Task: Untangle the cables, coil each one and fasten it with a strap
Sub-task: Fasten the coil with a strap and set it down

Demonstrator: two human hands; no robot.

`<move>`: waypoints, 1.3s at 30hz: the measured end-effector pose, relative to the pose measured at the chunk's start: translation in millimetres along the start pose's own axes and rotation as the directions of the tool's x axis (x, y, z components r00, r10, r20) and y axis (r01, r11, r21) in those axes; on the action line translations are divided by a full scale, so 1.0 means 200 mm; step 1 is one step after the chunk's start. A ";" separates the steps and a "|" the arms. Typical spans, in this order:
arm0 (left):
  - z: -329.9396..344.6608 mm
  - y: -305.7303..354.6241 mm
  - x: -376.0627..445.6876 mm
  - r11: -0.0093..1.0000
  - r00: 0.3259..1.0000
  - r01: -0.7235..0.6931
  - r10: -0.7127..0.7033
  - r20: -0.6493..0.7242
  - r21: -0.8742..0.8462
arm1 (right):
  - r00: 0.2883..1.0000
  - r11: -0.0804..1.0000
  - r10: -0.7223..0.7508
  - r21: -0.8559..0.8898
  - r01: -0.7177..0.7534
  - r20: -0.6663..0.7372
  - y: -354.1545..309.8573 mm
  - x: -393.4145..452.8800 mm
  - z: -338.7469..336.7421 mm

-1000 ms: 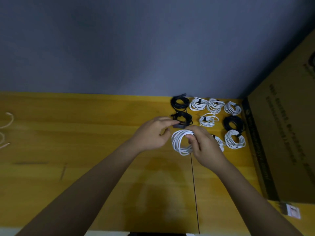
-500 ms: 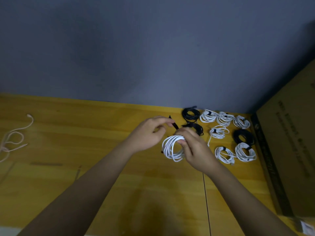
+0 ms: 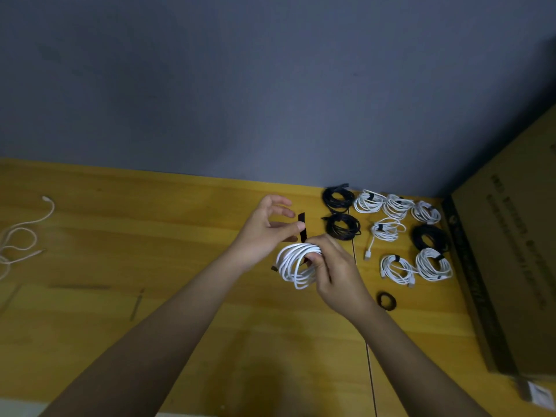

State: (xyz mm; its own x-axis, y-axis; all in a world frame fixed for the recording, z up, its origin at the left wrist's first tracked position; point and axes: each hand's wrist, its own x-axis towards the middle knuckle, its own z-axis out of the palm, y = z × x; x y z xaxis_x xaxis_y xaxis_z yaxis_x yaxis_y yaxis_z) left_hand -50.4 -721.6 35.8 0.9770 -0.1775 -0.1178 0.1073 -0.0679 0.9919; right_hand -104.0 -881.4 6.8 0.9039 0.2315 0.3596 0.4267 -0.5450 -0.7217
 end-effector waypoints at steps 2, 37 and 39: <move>0.01 0.00 0.00 1.000 0.999 0.021 -0.020 0.050 -0.013 | 1.000 1.000 0.010 0.012 -0.010 -0.022 -0.01 -0.01 0.01; -0.02 0.17 -0.07 1.000 0.977 -0.027 0.026 0.209 0.002 | 0.975 0.971 0.222 -0.099 -0.219 0.019 -0.14 0.11 -0.15; 0.00 0.19 -0.06 0.999 0.981 -0.031 0.038 0.188 -0.041 | 0.978 0.976 0.207 -0.070 -0.208 -0.026 -0.15 0.10 -0.15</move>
State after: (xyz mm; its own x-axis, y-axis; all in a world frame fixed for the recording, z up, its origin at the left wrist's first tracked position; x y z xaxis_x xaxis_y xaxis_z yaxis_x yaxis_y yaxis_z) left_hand -57.9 -722.7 75.4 0.9285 -0.3611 -0.0864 0.0840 -0.0222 0.9962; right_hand -99.2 -884.3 52.8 0.9715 0.0931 0.2179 0.2264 -0.6363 -0.7375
